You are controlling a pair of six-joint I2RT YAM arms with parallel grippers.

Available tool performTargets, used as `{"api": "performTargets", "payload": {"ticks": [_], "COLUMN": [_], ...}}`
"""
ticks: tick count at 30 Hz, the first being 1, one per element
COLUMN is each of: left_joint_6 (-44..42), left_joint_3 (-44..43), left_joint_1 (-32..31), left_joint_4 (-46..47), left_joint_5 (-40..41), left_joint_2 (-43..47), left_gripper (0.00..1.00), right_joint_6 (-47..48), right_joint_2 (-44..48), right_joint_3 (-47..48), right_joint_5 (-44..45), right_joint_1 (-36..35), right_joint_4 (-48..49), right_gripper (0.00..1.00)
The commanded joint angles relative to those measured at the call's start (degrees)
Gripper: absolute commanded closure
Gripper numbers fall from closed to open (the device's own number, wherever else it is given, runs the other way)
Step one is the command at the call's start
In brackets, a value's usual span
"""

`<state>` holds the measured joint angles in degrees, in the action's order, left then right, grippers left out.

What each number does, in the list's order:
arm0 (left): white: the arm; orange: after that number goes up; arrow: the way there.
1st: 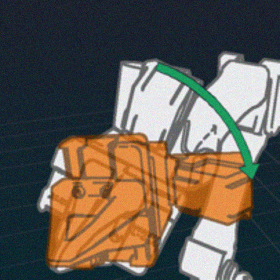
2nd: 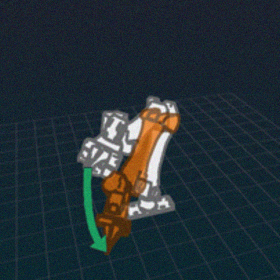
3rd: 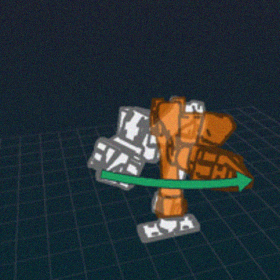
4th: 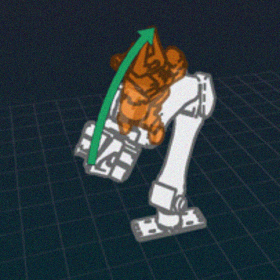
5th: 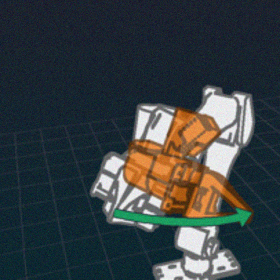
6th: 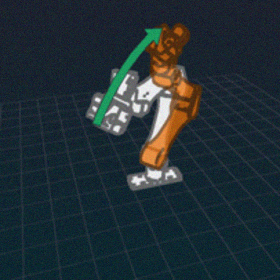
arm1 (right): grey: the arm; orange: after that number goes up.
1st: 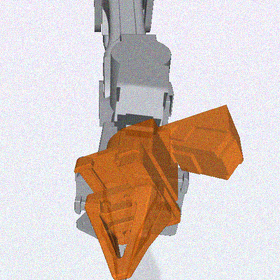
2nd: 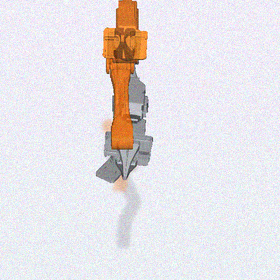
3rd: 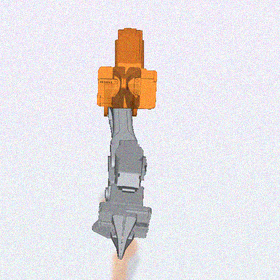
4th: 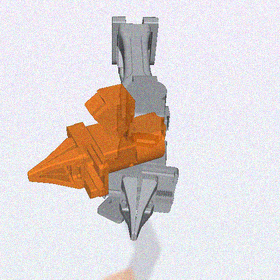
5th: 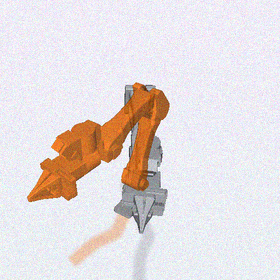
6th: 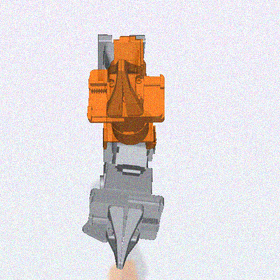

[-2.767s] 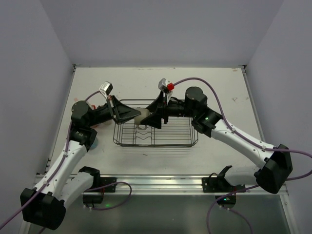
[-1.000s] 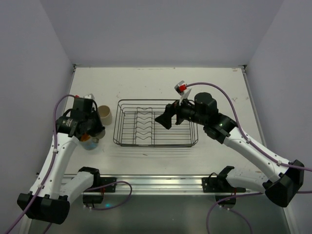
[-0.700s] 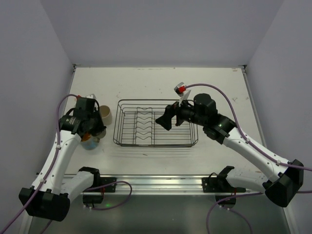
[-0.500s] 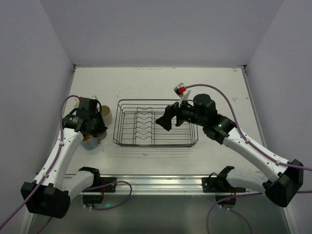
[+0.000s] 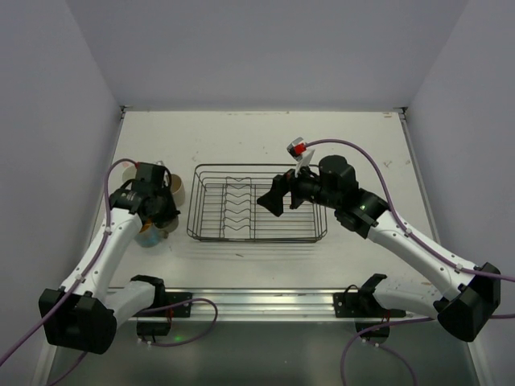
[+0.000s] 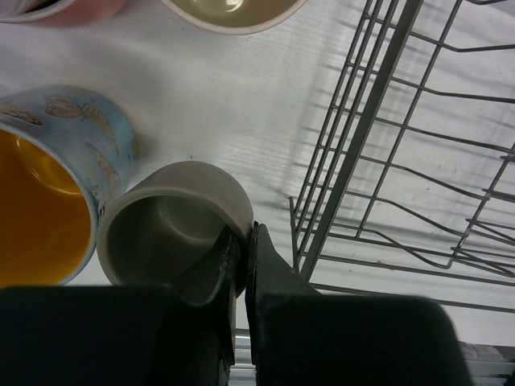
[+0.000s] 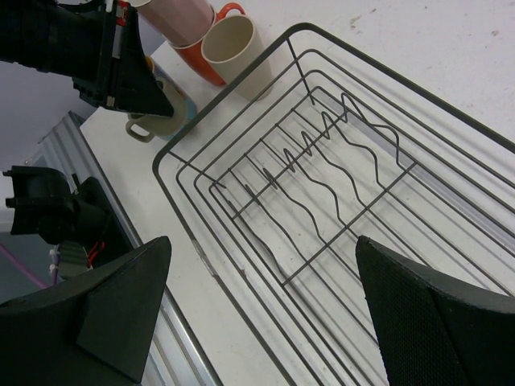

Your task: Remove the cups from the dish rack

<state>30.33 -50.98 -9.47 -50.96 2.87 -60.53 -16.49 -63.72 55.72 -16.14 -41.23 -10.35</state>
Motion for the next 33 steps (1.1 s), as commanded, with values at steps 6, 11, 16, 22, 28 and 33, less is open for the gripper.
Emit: {"api": "performTargets", "payload": {"ticks": [6,11,16,22,28,33], "left_joint_6": [-1.06,-1.23,-0.89,1.57,4.73,7.02], "left_joint_3": [1.15,0.88,0.62,-0.17,-0.43,0.62], "left_joint_1": [-0.54,-0.81,-2.04,-4.15,-5.11,-5.73], "left_joint_4": [4.55,4.73,4.55,3.24,3.32,5.60], "left_joint_5": [1.43,1.52,2.57,7.14,10.57,12.68], "left_joint_2": [-2.13,-4.15,-7.31,-9.69,-9.96,-10.22], "left_gripper": [1.00,1.00,1.00,1.00,1.00,1.00], "right_joint_6": [-0.03,-0.03,-0.03,0.06,0.06,0.23], "right_joint_2": [0.71,0.71,0.88,1.32,1.76,1.76], "right_joint_3": [-0.62,-0.70,-0.88,-1.23,-2.02,-2.64], "right_joint_5": [-0.38,-0.29,-0.21,-0.12,-0.56,-0.56], "right_joint_1": [0.19,0.19,0.19,0.19,0.19,0.19], "right_joint_4": [0.59,0.59,0.68,0.68,1.30,1.56], "right_gripper": [0.01,0.01,0.01,0.01,0.01,0.01]}}
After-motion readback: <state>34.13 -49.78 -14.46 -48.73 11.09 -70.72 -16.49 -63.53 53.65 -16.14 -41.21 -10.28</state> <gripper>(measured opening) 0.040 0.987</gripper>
